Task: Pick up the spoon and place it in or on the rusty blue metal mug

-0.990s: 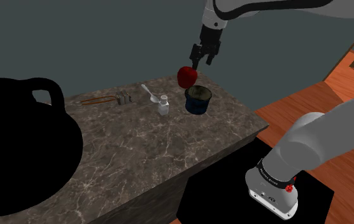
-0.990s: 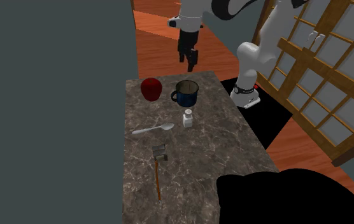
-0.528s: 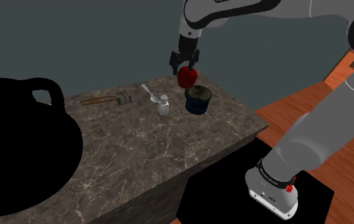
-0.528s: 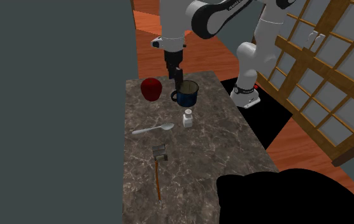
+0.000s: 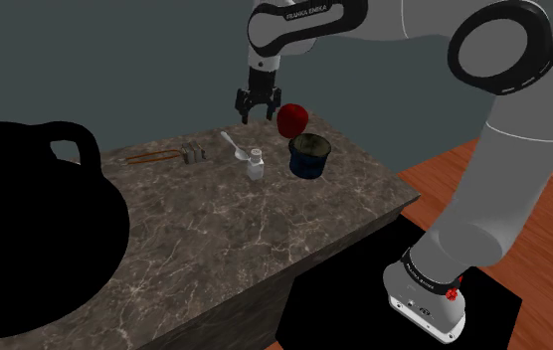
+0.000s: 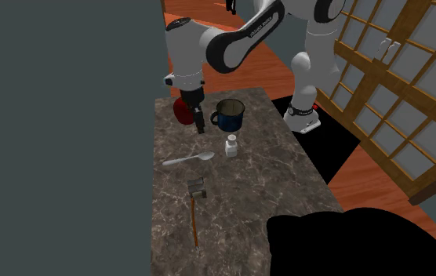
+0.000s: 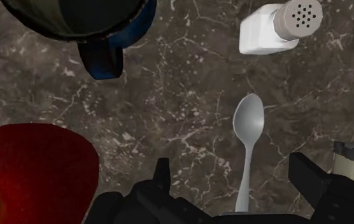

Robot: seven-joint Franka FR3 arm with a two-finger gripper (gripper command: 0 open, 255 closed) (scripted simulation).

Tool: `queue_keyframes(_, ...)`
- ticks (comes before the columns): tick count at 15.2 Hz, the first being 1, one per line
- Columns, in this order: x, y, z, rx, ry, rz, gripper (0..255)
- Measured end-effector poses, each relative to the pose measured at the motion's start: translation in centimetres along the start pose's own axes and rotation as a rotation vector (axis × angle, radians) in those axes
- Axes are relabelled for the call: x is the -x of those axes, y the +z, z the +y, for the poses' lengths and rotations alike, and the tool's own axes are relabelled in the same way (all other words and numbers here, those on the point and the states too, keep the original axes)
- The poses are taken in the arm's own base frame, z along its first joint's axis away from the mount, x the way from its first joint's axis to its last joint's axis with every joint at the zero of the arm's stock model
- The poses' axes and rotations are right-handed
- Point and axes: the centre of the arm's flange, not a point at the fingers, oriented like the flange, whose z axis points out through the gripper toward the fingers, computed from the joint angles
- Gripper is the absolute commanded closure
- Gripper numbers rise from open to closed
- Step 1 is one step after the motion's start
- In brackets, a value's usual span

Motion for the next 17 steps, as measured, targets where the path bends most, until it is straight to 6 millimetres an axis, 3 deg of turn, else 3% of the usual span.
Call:
queue_keyframes(8, -8.4, 6.0, -3.0, -0.050, 0.058, -0.062, 0)
queue_keyframes(17, -9.0, 10.4, -3.3, -0.054, 0.064, -0.068, 0)
